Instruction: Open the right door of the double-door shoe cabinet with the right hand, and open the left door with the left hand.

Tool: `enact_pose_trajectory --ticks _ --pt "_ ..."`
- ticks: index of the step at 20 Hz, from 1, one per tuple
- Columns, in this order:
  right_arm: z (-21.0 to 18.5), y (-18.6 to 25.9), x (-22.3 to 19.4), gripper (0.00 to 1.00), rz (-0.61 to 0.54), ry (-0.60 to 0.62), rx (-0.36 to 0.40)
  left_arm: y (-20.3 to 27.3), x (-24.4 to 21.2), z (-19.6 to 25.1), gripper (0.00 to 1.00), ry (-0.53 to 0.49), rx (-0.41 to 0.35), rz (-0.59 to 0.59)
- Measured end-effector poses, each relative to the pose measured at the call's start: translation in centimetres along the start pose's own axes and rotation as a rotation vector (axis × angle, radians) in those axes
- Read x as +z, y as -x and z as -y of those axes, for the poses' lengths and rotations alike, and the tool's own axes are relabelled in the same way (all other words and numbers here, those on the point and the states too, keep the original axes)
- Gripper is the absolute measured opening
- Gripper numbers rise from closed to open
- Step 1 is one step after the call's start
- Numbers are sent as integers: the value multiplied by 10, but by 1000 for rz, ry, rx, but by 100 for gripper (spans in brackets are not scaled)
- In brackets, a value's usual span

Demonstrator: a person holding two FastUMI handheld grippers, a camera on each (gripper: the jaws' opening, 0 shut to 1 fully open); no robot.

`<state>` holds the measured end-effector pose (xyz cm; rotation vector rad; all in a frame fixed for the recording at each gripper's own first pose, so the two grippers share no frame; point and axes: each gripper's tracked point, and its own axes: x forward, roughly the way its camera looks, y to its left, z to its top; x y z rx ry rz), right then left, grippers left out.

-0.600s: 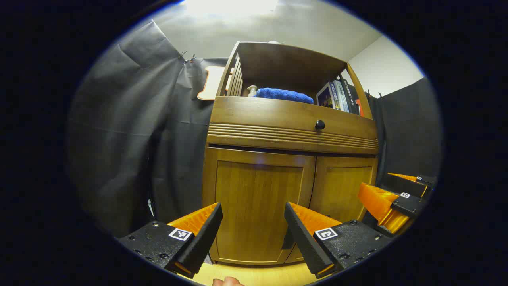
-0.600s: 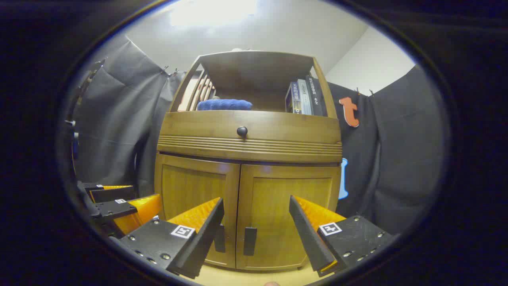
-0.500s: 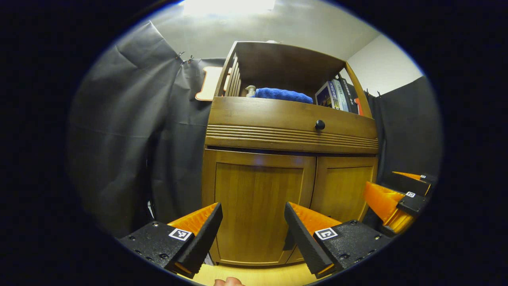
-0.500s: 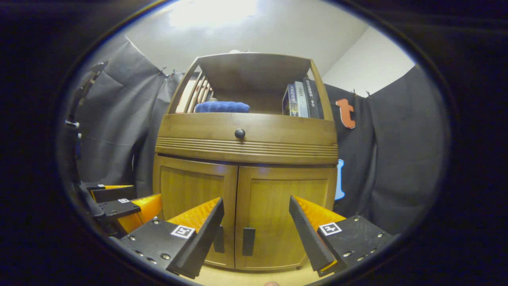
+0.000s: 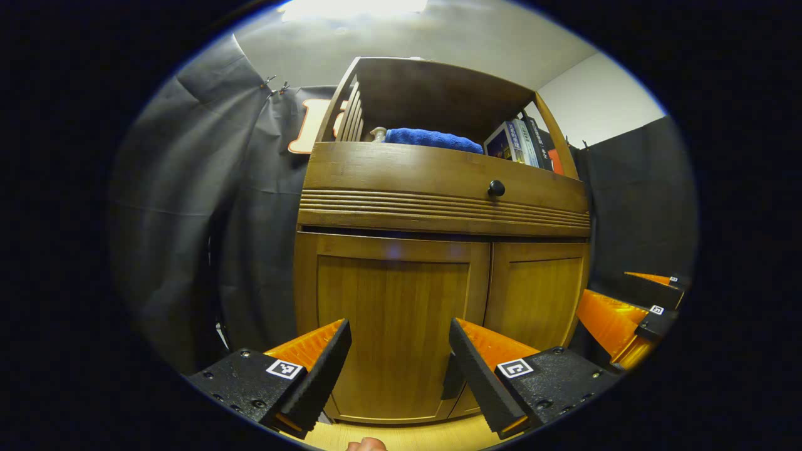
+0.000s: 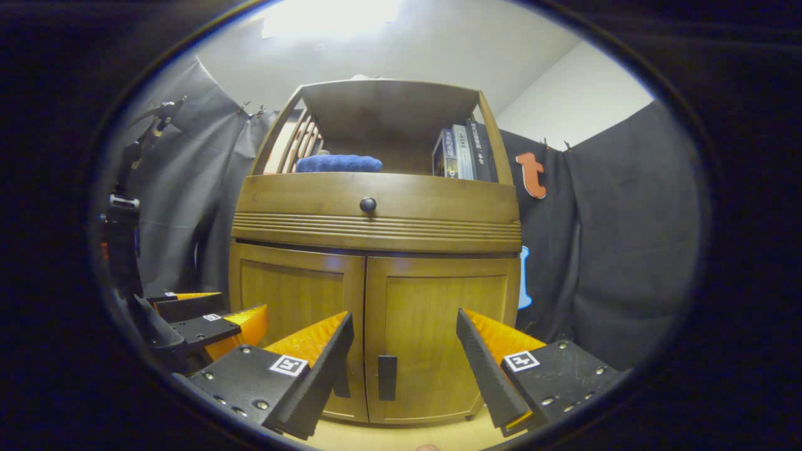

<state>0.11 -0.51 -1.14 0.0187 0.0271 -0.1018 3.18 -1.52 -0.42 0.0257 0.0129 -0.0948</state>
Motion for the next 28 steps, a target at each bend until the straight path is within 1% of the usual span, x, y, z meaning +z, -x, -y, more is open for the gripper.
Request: enact_pose_trajectory --ticks 3,4,5,6,7,8,9,11,13,15,16,18,19,20,23,24,25,28 --pt "4 -6 -10 97 -22 -14 -15 -2 4 1 95 -26 -10 10" --pt "4 -10 -16 98 -34 -15 -10 -1 6 1 97 -29 -7 17" --pt "4 -16 -25 93 -55 -14 -1 -1 7 0 97 -31 -5 21" --pt "4 -21 -38 98 -85 -13 5 0 8 -1 97 -30 -4 23" --pt "5 -26 -51 98 -122 -15 6 2 8 -1 95 -31 -3 23" --pt "4 -30 -66 94 -155 -24 12 4 8 -3 97 -32 1 22" --pt "2 -35 -78 94 -188 -38 17 7 7 -7 97 -34 9 20" --pt "-1 -48 -99 97 -240 -62 27 9 4 -16 97 -39 31 11" --pt "-8 -59 -110 98 -269 -56 33 11 1 -25 95 -44 53 0" --pt "-13 -70 -121 78 -286 -40 41 10 -2 -35 95 -45 81 -5" --pt "-17 -74 -125 77 -294 -36 49 9 -2 -39 97 -45 92 -6" --pt "-23 -84 -131 76 -306 -23 62 7 -6 -46 97 -46 109 -14" --pt "-21 -89 -133 77 -306 -6 51 7 -7 -49 97 -46 119 -16" --pt "-24 -93 -138 67 -314 2 54 7 -8 -52 97 -45 127 -16" --pt "-25 -105 -152 64 -348 9 49 6 -10 -60 97 -45 153 -18" --pt "-25 -108 -155 49 -359 -1 49 6 -10 -64 95 -47 162 -20" --pt "-30 -111 -158 44 -371 -16 58 6 -12 -67 95 -49 172 -20" --pt "-29 -110 -160 33 -374 7 43 6 -12 -73 95 -53 191 -20"
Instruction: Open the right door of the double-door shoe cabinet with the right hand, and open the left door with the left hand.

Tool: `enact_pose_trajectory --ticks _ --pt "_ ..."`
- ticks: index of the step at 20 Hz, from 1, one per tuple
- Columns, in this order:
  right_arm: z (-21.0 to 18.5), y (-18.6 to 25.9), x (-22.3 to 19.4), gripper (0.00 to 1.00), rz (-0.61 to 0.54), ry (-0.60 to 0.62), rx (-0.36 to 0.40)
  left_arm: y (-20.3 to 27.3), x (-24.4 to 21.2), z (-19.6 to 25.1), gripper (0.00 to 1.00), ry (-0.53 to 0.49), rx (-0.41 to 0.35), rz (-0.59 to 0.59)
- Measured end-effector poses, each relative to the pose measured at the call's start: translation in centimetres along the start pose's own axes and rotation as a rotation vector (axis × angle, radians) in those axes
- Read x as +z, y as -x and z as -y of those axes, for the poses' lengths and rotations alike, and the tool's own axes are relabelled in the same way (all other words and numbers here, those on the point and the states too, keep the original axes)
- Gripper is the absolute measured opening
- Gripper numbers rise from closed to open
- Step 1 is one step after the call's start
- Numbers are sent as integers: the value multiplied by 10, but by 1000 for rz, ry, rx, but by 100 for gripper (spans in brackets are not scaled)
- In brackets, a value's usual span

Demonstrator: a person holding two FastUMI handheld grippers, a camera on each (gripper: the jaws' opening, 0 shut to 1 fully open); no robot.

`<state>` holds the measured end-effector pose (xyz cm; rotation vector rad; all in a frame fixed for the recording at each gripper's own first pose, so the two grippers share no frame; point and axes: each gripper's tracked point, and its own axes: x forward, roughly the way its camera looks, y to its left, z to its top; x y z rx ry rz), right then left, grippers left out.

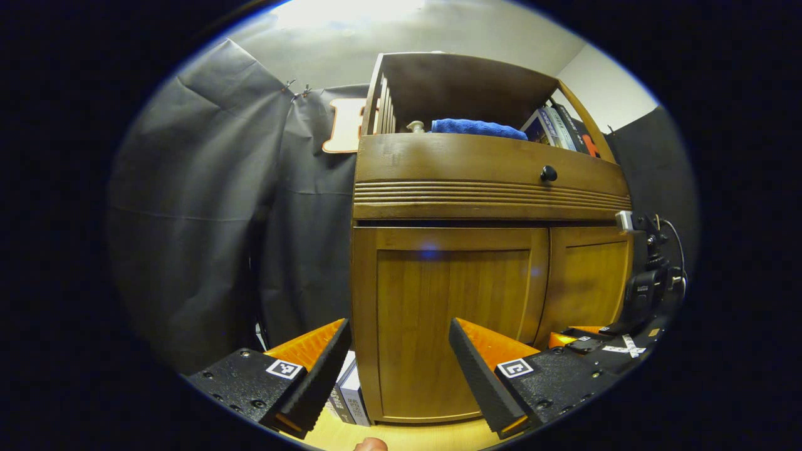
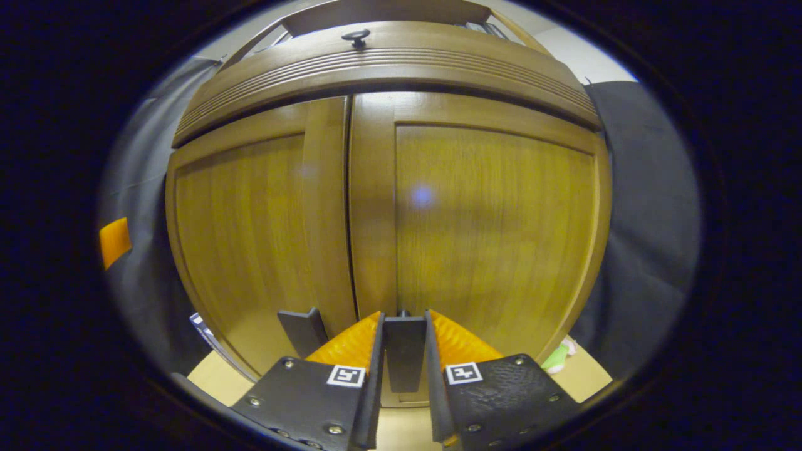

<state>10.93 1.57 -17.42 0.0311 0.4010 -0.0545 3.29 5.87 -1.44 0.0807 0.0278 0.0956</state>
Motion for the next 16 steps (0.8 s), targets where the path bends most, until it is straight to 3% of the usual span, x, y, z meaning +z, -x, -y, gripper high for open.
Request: enact_pose_trajectory --ticks 5,15,16 --pt "3 8 1 29 -16 -2 -4 1 0 5 97 -2 -11 0" --pt "36 83 -12 29 -7 -57 -42 14 5 52 95 18 -121 6" --pt "40 89 -13 33 -8 -63 -48 16 4 58 95 13 -133 4"
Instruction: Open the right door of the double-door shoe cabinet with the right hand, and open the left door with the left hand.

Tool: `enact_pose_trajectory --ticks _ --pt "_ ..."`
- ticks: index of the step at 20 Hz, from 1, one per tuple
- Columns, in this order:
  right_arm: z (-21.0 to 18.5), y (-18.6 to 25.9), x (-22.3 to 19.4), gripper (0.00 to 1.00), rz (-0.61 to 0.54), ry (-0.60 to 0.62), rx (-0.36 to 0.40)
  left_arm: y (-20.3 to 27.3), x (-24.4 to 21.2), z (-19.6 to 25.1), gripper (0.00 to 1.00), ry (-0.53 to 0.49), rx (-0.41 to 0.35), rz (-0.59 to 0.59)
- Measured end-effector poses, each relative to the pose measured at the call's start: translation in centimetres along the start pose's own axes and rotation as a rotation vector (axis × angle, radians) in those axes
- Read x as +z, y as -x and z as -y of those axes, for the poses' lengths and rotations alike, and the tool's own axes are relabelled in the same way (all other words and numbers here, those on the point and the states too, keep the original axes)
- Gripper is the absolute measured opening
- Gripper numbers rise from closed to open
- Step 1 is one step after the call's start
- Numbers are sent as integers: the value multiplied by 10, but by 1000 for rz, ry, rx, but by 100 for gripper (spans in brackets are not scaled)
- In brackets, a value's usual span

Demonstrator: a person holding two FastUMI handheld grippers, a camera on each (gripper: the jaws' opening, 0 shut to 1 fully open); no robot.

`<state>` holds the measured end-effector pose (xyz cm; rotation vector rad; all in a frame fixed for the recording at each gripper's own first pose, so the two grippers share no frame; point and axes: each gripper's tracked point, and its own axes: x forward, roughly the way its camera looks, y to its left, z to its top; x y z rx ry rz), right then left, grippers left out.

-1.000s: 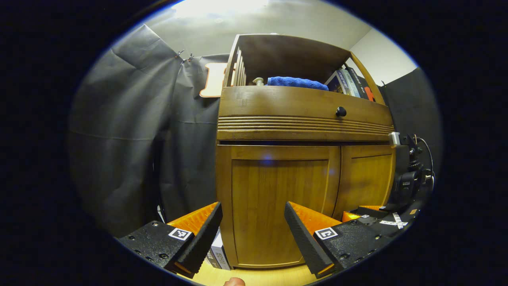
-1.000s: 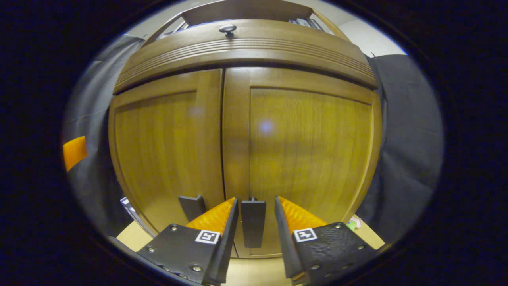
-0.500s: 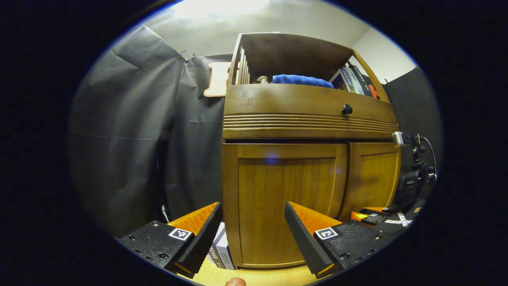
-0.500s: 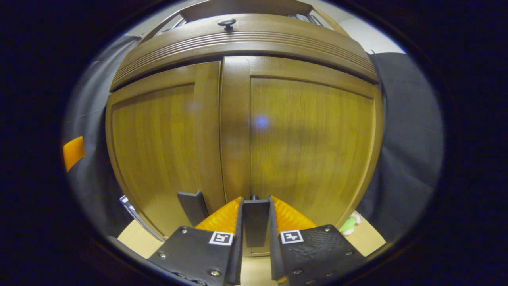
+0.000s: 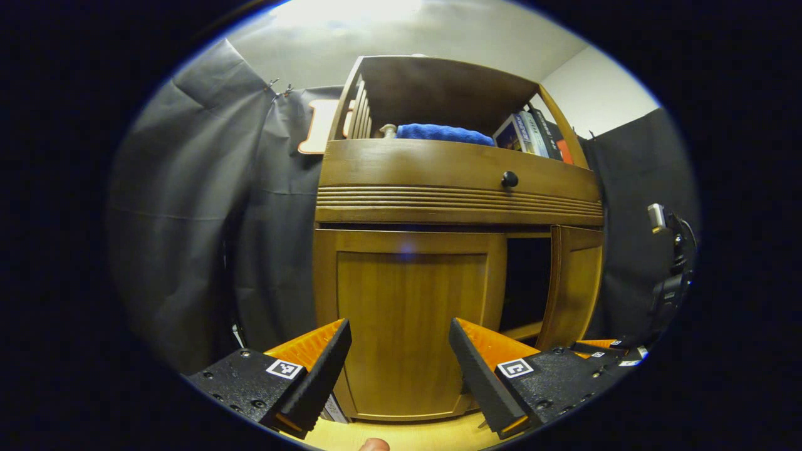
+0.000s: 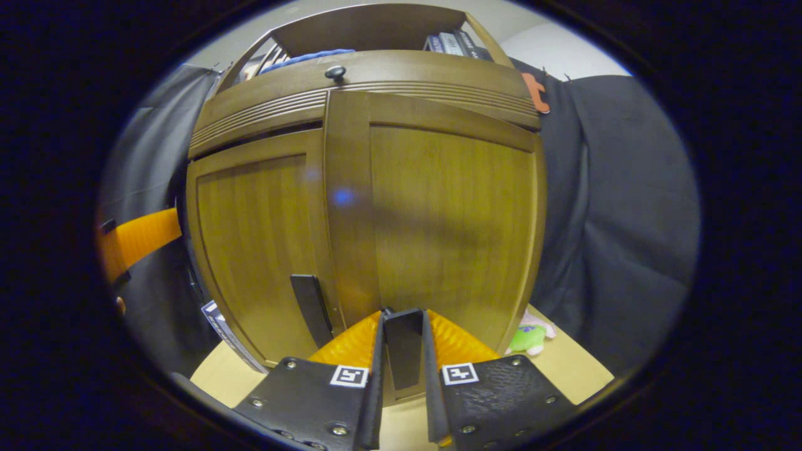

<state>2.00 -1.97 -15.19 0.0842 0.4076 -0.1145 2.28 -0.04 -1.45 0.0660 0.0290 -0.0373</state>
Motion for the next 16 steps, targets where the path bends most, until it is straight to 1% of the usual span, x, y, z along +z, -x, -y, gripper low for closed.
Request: enact_pose_trajectory --ticks 1,2,3,4,5,6,7,8,15,16 --pt "5 6 0 29 1 -4 -6 2 -2 6 95 -8 -8 -4" --pt "8 11 -1 29 0 -7 -12 4 -3 10 95 -15 -12 -7" --pt "13 17 -1 33 0 -8 -18 5 -3 16 95 -18 -21 -10" --pt "18 22 -2 29 -1 -10 -25 7 -4 23 95 -18 -37 -13" --pt "23 28 -3 33 0 -12 -34 10 -6 30 97 -17 -53 -17" --pt "29 34 -4 29 0 -12 -43 11 -7 37 95 -16 -66 -23" --pt "35 39 -4 29 1 -12 -54 13 -9 43 97 -15 -78 -26" --pt "42 45 -5 29 0 -11 -65 15 -8 49 95 -15 -88 -27" --pt "83 76 -8 28 -4 -44 -137 19 -14 89 95 2 -161 -40" --pt "88 79 -9 29 -2 -44 -152 19 -14 94 96 3 -170 -41"
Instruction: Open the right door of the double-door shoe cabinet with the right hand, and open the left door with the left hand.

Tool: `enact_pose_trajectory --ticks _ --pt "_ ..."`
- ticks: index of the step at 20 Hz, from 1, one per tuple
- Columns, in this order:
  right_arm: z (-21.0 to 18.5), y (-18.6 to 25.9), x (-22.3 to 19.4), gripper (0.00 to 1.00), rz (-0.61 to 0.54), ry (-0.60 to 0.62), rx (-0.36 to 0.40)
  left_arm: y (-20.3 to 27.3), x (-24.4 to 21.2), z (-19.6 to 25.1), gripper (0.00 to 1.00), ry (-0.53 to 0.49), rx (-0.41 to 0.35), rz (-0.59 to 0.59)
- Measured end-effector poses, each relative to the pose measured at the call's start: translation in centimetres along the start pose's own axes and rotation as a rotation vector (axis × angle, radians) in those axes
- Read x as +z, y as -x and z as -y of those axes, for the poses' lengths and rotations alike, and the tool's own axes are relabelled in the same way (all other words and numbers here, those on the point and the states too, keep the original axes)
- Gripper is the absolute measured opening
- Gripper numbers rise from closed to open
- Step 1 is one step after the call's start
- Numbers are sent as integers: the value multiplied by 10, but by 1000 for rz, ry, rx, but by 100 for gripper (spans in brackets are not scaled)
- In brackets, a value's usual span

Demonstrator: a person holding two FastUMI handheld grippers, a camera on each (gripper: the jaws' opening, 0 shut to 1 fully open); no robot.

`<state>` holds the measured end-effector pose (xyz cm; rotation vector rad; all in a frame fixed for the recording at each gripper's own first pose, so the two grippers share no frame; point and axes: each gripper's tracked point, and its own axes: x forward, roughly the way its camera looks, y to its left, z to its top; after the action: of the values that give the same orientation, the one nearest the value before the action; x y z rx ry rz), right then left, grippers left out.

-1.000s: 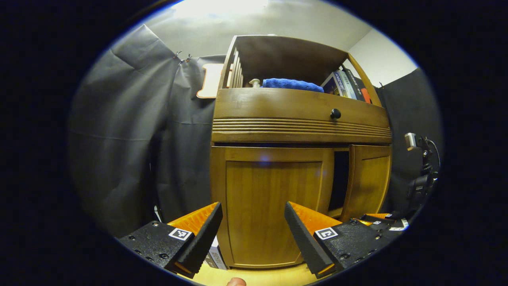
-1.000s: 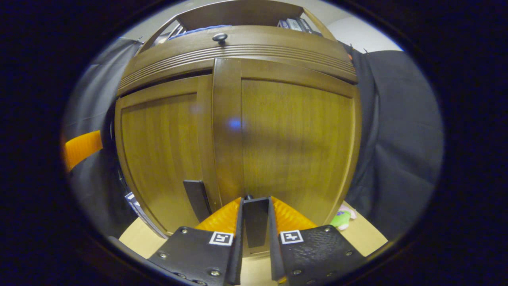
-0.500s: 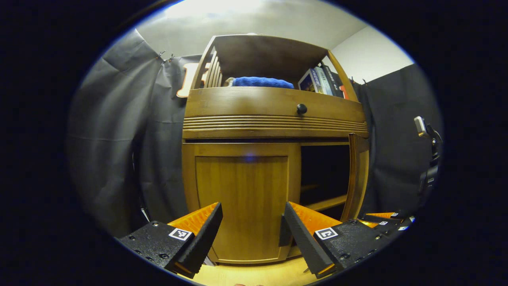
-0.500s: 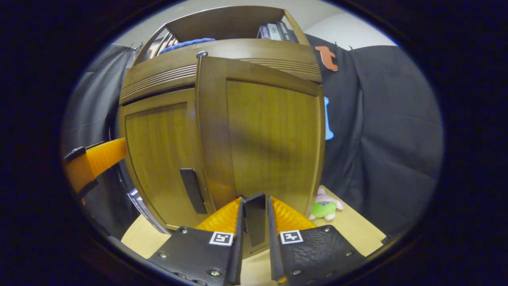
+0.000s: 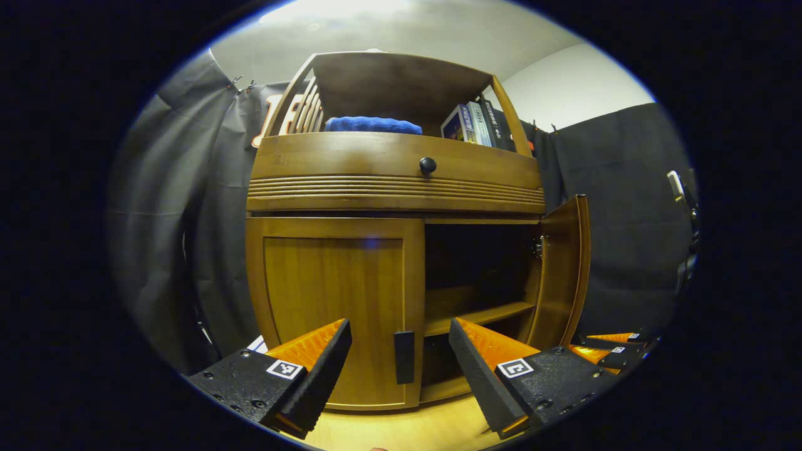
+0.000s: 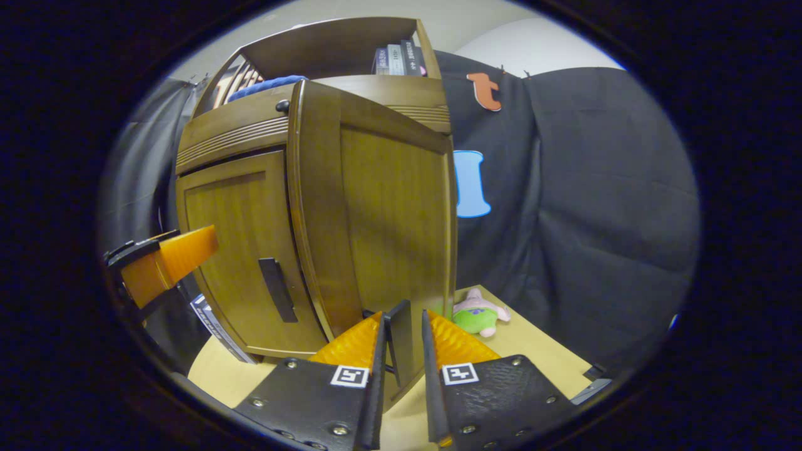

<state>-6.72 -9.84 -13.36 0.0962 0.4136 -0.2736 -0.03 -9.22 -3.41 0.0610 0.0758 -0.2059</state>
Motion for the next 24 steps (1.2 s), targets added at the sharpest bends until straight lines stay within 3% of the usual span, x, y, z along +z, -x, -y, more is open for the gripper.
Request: enact_pose_trajectory --ticks 8,19,24 --pt "44 14 1 28 6 -20 -97 -14 -12 25 96 16 -58 -26" --pt "69 21 10 24 12 -4 -153 -74 -64 3 97 -22 36 -116" --pt "77 23 17 23 17 7 -172 -101 -86 -11 83 -26 85 -163"
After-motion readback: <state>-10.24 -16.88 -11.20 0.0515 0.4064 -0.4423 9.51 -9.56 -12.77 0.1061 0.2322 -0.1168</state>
